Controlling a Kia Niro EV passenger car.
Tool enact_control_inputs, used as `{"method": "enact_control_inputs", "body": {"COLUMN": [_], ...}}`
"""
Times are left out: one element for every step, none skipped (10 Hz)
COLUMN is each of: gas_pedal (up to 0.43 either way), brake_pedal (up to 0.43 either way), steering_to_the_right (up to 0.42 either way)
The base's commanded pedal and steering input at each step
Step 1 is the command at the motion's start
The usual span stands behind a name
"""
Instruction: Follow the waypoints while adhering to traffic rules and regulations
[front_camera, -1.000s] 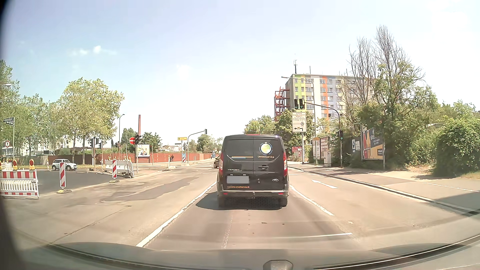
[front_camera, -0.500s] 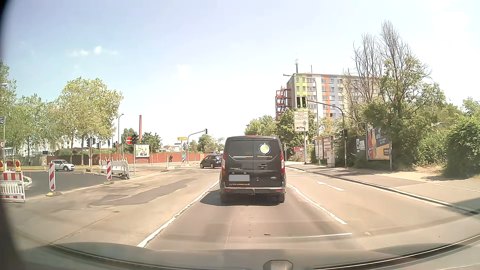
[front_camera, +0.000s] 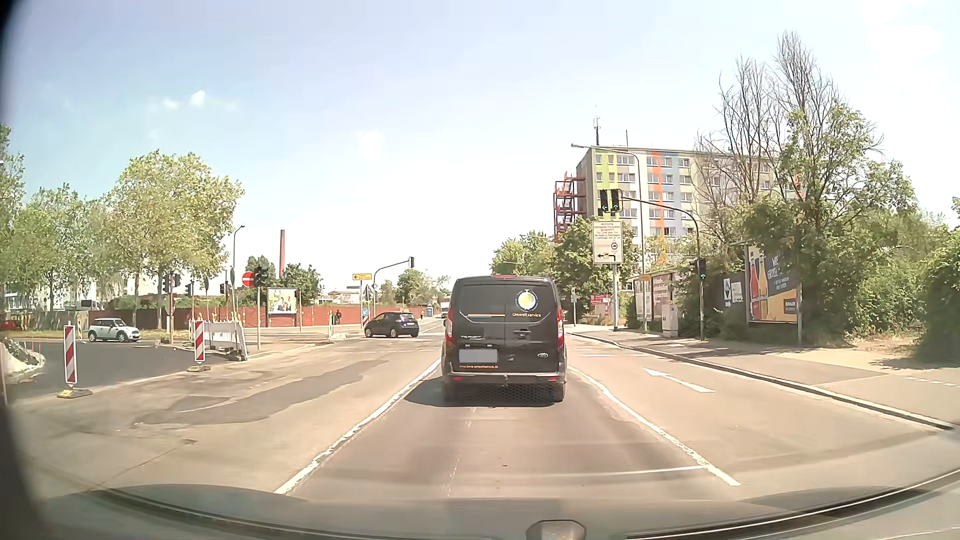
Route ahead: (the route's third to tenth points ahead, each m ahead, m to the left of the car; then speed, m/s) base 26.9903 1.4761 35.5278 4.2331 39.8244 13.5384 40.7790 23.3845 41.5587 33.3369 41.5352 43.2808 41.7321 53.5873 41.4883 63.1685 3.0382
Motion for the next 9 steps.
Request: {"method": "enact_control_inputs", "body": {"gas_pedal": [0.260,0.260,0.260,0.260,0.260,0.260,0.260,0.260,0.260], "brake_pedal": [0.030,0.030,0.030,0.030,0.030,0.030,0.030,0.030,0.030], "steering_to_the_right": [-0.004,-0.004,-0.004,-0.004,-0.004,-0.004,-0.004,-0.004,-0.004]}}
